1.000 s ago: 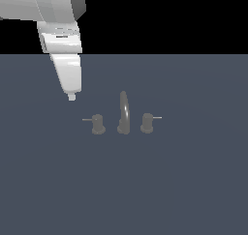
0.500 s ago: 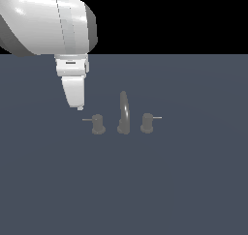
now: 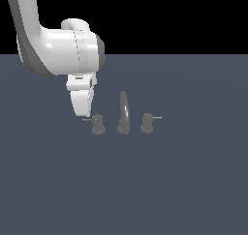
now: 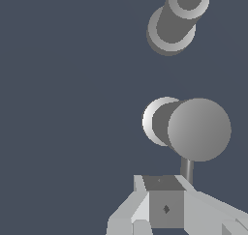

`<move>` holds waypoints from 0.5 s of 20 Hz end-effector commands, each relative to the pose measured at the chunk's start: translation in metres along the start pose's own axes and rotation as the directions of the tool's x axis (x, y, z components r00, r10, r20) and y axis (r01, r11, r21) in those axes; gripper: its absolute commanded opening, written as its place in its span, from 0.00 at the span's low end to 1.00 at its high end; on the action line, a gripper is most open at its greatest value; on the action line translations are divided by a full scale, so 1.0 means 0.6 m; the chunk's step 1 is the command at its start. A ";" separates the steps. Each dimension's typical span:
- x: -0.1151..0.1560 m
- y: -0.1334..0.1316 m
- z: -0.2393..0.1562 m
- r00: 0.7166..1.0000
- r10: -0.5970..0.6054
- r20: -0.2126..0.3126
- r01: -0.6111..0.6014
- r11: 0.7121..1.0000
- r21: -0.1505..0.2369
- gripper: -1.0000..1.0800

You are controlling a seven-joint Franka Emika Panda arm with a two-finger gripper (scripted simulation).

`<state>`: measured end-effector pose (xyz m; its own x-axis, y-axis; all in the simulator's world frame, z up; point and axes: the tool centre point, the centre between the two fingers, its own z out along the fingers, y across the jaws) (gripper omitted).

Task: Turn on the faucet by rotating a designated handle.

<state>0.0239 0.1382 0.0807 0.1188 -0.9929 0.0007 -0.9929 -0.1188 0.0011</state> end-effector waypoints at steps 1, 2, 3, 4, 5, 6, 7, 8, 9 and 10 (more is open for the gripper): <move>0.006 -0.012 0.013 1.000 0.030 -0.001 -0.030 1.000 0.001 0.00; 0.008 -0.016 0.017 0.999 0.039 -0.001 -0.039 0.999 0.001 0.00; 0.009 -0.019 0.020 0.999 0.047 -0.001 -0.047 0.999 0.001 0.00; 0.010 -0.021 0.023 0.999 0.053 -0.001 -0.053 0.999 0.001 0.00; 0.011 -0.023 0.025 0.998 0.059 -0.001 -0.059 0.998 0.001 0.00; 0.012 -0.025 0.027 0.998 0.063 -0.001 -0.063 0.998 0.001 0.00; 0.013 -0.026 0.028 0.998 0.066 0.000 -0.066 0.998 0.001 0.00; 0.013 -0.027 0.029 0.998 0.067 0.000 -0.067 0.998 0.001 0.00; 0.014 -0.027 0.029 0.998 0.068 0.000 -0.068 0.998 0.001 0.00; 0.014 -0.027 0.029 0.998 0.068 0.000 -0.068 0.998 0.001 0.00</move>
<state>0.0402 0.1321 0.0637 0.0533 -0.9986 0.0012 -0.9986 -0.0532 0.0006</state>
